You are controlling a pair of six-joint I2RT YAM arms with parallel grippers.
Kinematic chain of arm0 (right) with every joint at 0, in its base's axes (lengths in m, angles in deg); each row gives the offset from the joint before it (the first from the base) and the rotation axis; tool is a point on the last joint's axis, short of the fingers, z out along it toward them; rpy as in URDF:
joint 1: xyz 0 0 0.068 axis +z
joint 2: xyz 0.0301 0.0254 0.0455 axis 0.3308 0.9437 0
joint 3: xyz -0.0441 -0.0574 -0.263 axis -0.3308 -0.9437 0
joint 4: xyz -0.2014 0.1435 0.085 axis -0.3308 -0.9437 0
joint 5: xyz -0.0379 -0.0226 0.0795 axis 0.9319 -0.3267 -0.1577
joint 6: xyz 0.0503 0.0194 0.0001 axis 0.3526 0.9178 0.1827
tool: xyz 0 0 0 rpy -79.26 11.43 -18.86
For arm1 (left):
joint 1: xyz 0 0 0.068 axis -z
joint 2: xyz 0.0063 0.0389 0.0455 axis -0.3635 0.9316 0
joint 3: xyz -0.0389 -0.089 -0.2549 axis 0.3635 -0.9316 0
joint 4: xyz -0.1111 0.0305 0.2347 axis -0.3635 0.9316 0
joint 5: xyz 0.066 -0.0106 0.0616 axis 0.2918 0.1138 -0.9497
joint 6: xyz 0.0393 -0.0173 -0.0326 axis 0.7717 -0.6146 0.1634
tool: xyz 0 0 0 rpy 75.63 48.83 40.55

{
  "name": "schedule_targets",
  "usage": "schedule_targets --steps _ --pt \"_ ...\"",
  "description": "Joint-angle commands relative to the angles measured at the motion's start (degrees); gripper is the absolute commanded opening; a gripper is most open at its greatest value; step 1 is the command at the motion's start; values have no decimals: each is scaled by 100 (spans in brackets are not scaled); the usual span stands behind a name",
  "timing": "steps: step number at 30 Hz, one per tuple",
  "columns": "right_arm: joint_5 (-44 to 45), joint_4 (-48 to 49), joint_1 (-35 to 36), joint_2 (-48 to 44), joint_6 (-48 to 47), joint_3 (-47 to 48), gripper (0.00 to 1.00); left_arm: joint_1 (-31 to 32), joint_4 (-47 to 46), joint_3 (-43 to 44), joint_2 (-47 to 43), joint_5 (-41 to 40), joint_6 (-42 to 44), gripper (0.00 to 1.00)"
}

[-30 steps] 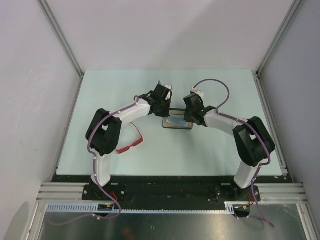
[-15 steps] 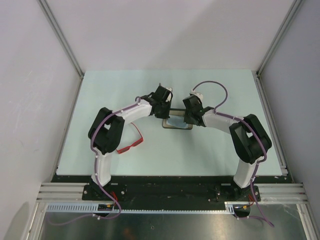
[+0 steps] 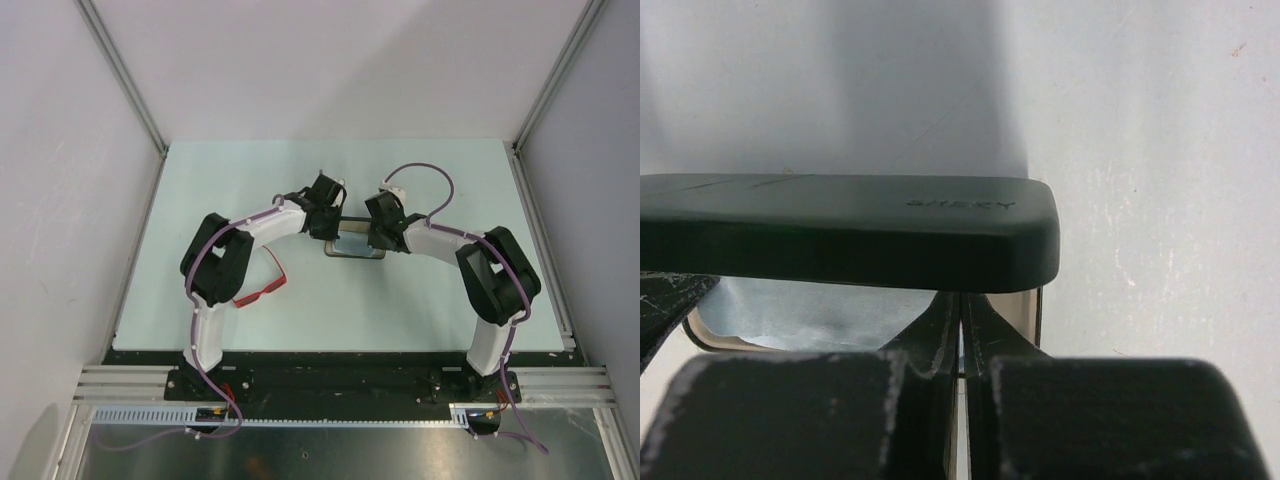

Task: Organize the sunglasses
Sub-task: Put down the folded cleaning cloth in the sunglasses case.

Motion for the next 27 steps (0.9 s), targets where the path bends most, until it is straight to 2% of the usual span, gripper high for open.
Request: schedule_targets --steps 1,2,9,11,13,21,27 --pt "97 43 -20 78 -92 303 1 -28 -21 33 37 -216 88 0" --pt "79 43 -20 78 -101 312 3 -28 -21 33 37 -269 88 0" --pt "61 8 -20 -1 -154 382 37 -28 -30 16 72 -278 106 0" --pt "79 -10 -20 -27 -154 391 41 -20 -21 16 81 -252 106 0" --pt "122 -71 -20 -71 -136 391 42 -20 -30 25 99 -225 106 1" --pt "175 -159 -20 -141 -101 391 34 -20 -21 16 143 -225 115 1" --pt "456 -282 42 -361 -92 382 36 -20 -21 7 125 -234 115 1"
